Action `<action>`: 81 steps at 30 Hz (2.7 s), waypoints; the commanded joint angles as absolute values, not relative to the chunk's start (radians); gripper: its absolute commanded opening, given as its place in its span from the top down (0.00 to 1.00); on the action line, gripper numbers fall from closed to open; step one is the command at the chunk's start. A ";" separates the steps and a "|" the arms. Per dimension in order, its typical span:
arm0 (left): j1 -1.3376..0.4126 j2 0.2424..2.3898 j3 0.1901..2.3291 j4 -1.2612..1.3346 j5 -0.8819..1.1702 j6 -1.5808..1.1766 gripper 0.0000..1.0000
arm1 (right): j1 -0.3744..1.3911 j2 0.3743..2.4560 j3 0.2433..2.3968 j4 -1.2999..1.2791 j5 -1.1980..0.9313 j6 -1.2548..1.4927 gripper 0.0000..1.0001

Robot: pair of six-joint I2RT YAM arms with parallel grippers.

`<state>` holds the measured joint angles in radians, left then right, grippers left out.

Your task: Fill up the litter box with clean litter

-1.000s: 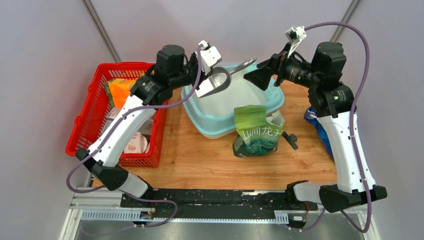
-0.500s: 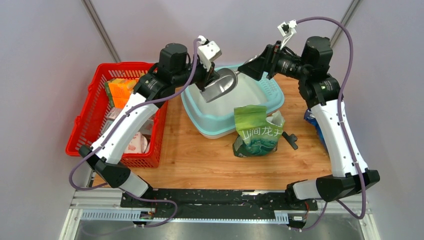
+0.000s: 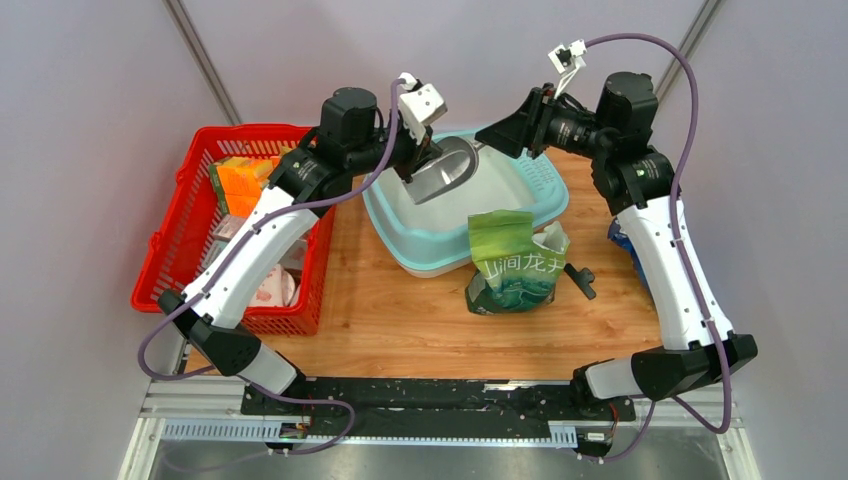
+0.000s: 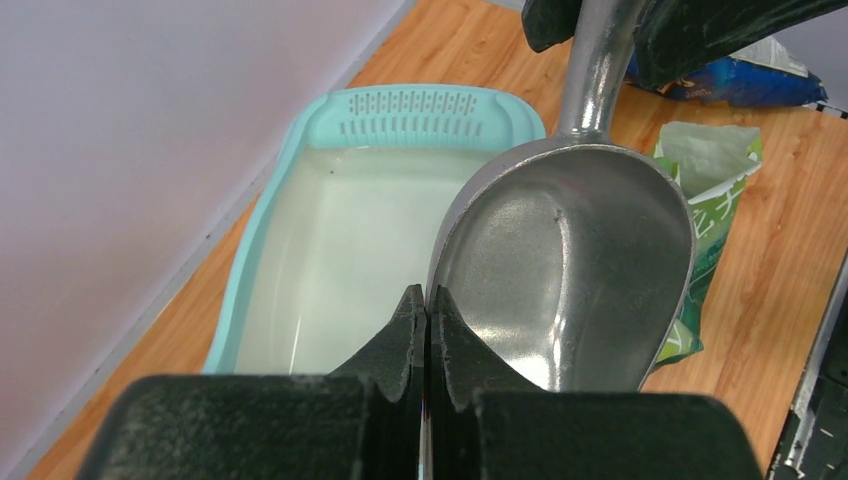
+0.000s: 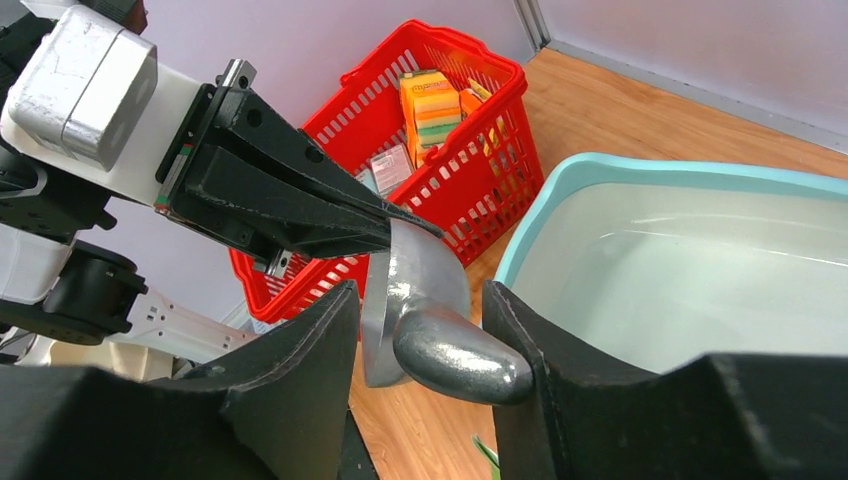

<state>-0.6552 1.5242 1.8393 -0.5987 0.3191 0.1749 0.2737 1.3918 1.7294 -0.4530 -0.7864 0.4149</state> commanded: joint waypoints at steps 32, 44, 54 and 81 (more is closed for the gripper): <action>-0.683 1.422 1.764 -0.433 0.354 0.241 0.42 | 0.137 1.393 1.848 -0.524 -0.736 0.275 1.00; -0.744 1.525 1.781 -0.669 0.746 0.460 0.33 | 0.071 1.220 1.845 -0.932 -0.391 -0.174 1.00; -0.833 1.681 1.799 -0.618 0.638 0.479 0.37 | 0.069 1.255 2.027 -1.353 -0.457 -0.414 1.00; -0.842 1.612 1.810 -0.566 0.627 0.328 1.00 | 0.069 1.229 2.028 -1.600 -0.560 -0.730 1.00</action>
